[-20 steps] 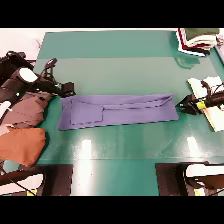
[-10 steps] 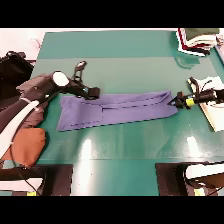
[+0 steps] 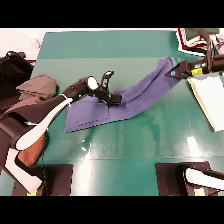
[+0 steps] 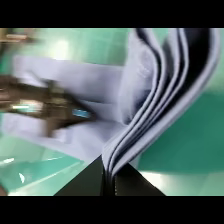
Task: Fold the shirts.
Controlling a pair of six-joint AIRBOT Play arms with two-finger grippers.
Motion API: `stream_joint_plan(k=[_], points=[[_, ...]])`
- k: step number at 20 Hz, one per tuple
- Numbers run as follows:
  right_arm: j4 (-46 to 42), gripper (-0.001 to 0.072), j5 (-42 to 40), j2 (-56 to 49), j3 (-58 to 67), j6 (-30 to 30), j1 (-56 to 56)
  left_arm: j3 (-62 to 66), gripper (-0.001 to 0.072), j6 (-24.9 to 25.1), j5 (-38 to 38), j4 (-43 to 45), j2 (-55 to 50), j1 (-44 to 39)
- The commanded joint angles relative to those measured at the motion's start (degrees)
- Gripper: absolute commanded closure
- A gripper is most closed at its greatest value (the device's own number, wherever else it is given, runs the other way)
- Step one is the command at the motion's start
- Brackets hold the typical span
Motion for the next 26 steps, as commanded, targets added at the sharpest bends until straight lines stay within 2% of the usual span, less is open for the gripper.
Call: stream_joint_plan(k=[1, 6, 10, 14, 16, 17, 18, 19, 22, 26], points=[[0.0, 0.0697, -0.2, 1.9, 5.6, 4.2, 7.7, 0.9, 0.0681, -0.3, 0.7, -1.3, -2.2, -1.2], [0.1, 0.0697, -5.3, 1.9, 8.3, 7.0, 18.3, 1.8, 0.0681, -0.2, -1.9, -1.7, -1.8, 0.0], [0.5, 0.0697, -12.4, 1.4, 8.3, 8.3, 27.7, 4.5, 0.0681, -1.2, -6.8, 3.8, 4.3, 7.5], [0.6, 0.0696, -26.4, -4.2, 8.4, 8.5, 41.7, 4.5, 0.068, -1.5, -7.3, 7.7, 18.1, 20.5], [1.9, 0.0685, -36.6, -9.3, 8.4, 8.4, 49.5, 4.5, 0.068, -1.5, -7.3, 10.1, 24.9, 26.5], [3.6, 0.0543, -41.8, -12.1, 8.7, 7.7, 52.8, 4.5, 0.0681, -1.5, -7.3, 10.9, 27.6, 28.9], [4.1, 0.0351, -44.8, -15.3, 10.2, 7.4, 55.5, 4.5, 0.068, -1.5, -7.4, 11.5, 30.0, 31.0], [3.9, 0.0303, -44.5, -17.8, 12.4, 7.3, 57.0, 4.5, 0.068, -1.5, -7.5, 11.6, 31.8, 32.5], [-1.9, 0.0308, -38.9, -19.8, 16.0, 7.0, 56.2, 4.5, 0.068, -1.4, -8.9, 11.6, 34.6, 34.6], [-8.0, 0.031, -32.3, -11.8, 3.6, 7.4, 46.0, 4.5, 0.068, 1.2, -11.2, 11.5, 34.7, 33.1]])
